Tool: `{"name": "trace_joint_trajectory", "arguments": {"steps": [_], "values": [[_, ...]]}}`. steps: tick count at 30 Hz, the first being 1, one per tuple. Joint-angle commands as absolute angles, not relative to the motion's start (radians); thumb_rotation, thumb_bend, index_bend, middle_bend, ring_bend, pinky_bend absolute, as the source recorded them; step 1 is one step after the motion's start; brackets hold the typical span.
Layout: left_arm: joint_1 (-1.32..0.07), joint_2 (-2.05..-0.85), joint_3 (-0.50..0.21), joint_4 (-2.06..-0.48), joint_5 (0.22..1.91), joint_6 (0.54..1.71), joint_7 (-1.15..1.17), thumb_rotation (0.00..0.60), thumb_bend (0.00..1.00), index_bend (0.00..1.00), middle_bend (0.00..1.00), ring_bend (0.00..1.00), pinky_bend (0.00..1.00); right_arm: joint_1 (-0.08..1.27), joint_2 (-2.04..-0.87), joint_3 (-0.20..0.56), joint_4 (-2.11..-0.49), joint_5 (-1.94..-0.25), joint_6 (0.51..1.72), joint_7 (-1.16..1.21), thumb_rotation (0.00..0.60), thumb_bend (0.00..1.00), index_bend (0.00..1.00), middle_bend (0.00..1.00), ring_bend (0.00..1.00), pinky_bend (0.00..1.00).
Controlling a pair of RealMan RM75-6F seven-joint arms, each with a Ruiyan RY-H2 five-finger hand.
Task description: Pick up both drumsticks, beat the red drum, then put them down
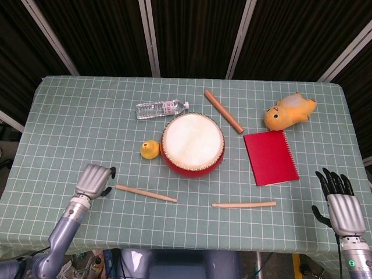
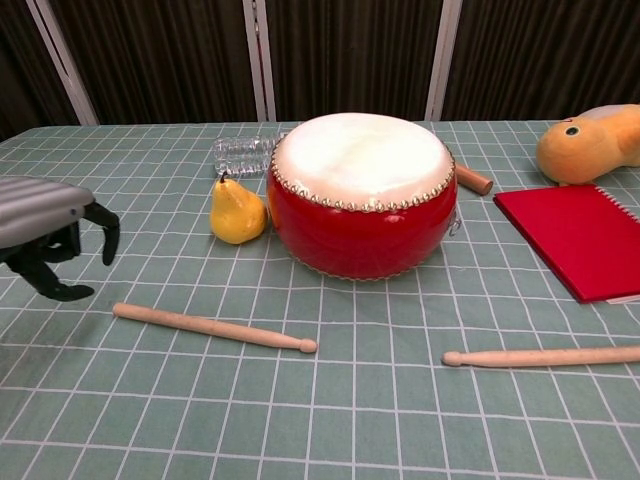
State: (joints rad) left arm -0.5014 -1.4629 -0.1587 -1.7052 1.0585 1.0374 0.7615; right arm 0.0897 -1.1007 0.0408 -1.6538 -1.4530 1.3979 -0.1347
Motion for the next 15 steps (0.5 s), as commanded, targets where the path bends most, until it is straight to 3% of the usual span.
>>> {"name": "trace_joint_trajectory", "arguments": {"steps": [1,15], "values": [[-0.55,-1.525,-0.163,-1.675,0.999,1.015,0.816,0.6,0.24,0.48,1.0,1.0,1.0,0.09,-1.099,0.041,-1.655,-1.452,1.396,-0.13,0.6,0.36,0.0,0.0,0.0,0.0],[-0.63,-1.652,-0.134,-1.616,0.889,1.038,0.883,0.6,0.24,0.5,1.0,1.0,1.0,0.091,-1.096,0.043,-1.66,-1.446,1.394,-0.12,0.6,0.36,0.0,0.0,0.0,0.0]]}}
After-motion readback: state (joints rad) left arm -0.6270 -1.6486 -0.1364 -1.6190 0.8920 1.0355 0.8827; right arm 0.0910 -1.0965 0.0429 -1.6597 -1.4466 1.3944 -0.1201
